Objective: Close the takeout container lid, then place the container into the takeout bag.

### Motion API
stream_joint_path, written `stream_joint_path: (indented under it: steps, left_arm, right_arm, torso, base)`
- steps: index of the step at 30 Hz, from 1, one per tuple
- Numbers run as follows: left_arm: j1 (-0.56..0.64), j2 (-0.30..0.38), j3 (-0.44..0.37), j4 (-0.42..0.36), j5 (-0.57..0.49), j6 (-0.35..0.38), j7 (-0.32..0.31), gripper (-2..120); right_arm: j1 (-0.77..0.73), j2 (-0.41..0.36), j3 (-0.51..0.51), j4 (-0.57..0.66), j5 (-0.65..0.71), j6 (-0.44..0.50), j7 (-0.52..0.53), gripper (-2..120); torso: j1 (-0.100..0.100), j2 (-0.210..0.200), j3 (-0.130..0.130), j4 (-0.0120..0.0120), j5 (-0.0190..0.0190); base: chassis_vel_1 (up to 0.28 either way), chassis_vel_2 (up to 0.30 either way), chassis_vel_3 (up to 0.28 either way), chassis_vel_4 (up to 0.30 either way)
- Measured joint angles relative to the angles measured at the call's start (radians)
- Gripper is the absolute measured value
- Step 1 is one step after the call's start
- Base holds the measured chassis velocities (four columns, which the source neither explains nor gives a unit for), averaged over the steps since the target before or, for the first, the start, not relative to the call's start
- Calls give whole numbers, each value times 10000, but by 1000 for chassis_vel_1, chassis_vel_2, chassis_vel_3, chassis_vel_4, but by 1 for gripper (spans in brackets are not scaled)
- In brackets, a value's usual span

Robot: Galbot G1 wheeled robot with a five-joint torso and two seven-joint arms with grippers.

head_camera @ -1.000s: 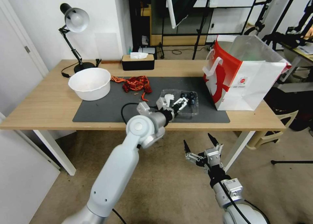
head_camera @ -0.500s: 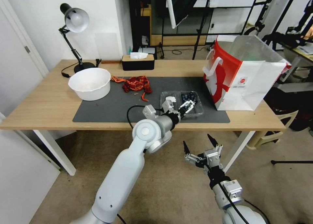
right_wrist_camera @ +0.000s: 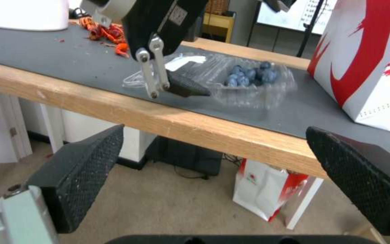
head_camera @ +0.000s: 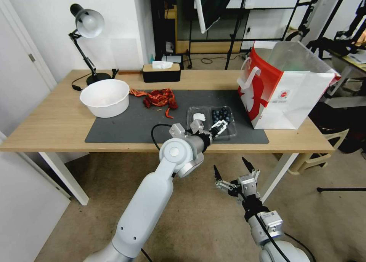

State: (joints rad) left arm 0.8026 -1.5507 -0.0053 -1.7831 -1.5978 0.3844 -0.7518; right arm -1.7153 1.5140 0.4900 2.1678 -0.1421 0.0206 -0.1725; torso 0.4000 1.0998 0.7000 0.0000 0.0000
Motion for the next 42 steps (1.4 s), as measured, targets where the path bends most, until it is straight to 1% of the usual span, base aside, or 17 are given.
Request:
stream_joint_path:
  steps: [4,15,18,20,21,24,25,27,29,30,32,34,36,37,39,40,42]
  left_arm:
    - [66,41,-26,-193,-113,-1,-97,100]
    - [819,576,-179,-1914,-376,104,-619,100]
    - [1328,913,-442,-2452,-38,287,-527,100]
    - [2012,1324,-691,-2951,841,496,-89,100]
    - [2012,1324,-691,-2951,841,496,-89,100]
    - [3189,1865,-1063,-3554,2325,777,1127,100]
    - [3189,1865,-1063,-3554,2325,777,1127,100]
    - [4149,2186,-1386,-3968,3747,742,2292,100]
    - [4275,2225,-1431,-4019,3991,714,2457,100]
    - [4790,2383,-1598,-4189,5358,478,3230,100]
    - [5437,2506,-1854,-4362,6936,87,4236,100]
    - [5597,2521,-1911,-4377,7438,-71,4506,100]
    - [6270,2548,-2155,-4188,10080,-1172,5901,100]
    - [6270,2548,-2155,-4188,10080,-1172,5901,100]
    - [7077,2481,-2399,-3952,12269,-2247,6850,100]
    - [7077,2481,-2399,-3952,12269,-2247,6850,100]
    - [7640,2392,-2527,-3874,13236,-2783,6979,100]
  right_arm:
    - [23,16,-63,-23,-39,0,0,100]
    - [42,-7,-140,-30,-78,-17,-21,100]
    - [48,-23,-146,-36,-78,-17,-22,100]
    - [50,-38,-142,-36,-77,-15,-26,100]
    - [50,-38,-142,-36,-77,-15,-26,100]
    - [64,-43,-114,-36,-61,27,-30,100]
    - [64,-43,-114,-36,-61,27,-30,100]
    - [64,-51,-87,-32,-1,118,-32,100]
    - [62,-56,-82,-32,5,133,-34,100]
    - [52,-70,-49,-32,34,191,-35,100]
    - [38,-84,6,-34,113,267,-36,100]
    - [35,-89,19,-34,143,279,-36,100]
    - [2,-122,81,-30,285,308,-41,100]
    - [2,-122,81,-30,285,308,-41,100]
    - [-28,-178,130,-24,459,341,-52,100]
    - [-28,-178,130,-24,459,341,-52,100]
    - [-29,-207,170,-24,615,379,-53,100]
  torso:
    - [0,0,0,0,0]
    - [1,1,-1,-1,-1]
    - [1,1,-1,1,-2]
    - [1,1,-1,1,-4]
    - [1,1,-1,1,-4]
    - [1,2,-1,2,-4]
    - [1,2,-1,2,-4]
    - [0,3,-1,3,-3]
    - [0,3,-2,1,-3]
    - [0,3,-1,0,-2]
    - [0,3,-1,1,0]
    - [0,3,-1,1,0]
    - [0,3,-1,-1,2]
    - [0,3,-1,-1,2]
    - [0,3,-1,1,0]
    - [0,3,-1,1,0]
    - [-1,4,-1,1,0]
  base:
    - [0,0,0,0]
    - [0,0,0,0]
    - [0,0,0,0]
    - [0,0,0,0]
    - [0,0,0,0]
    - [0,0,0,0]
    - [0,0,0,0]
    - [0,0,0,0]
    - [0,0,0,0]
    - [0,0,0,0]
    - [0,0,0,0]
    - [0,0,0,0]
    - [0,0,0,0]
    - [0,0,0,0]
    - [0,0,0,0]
    - [0,0,0,0]
    - [0,0,0,0]
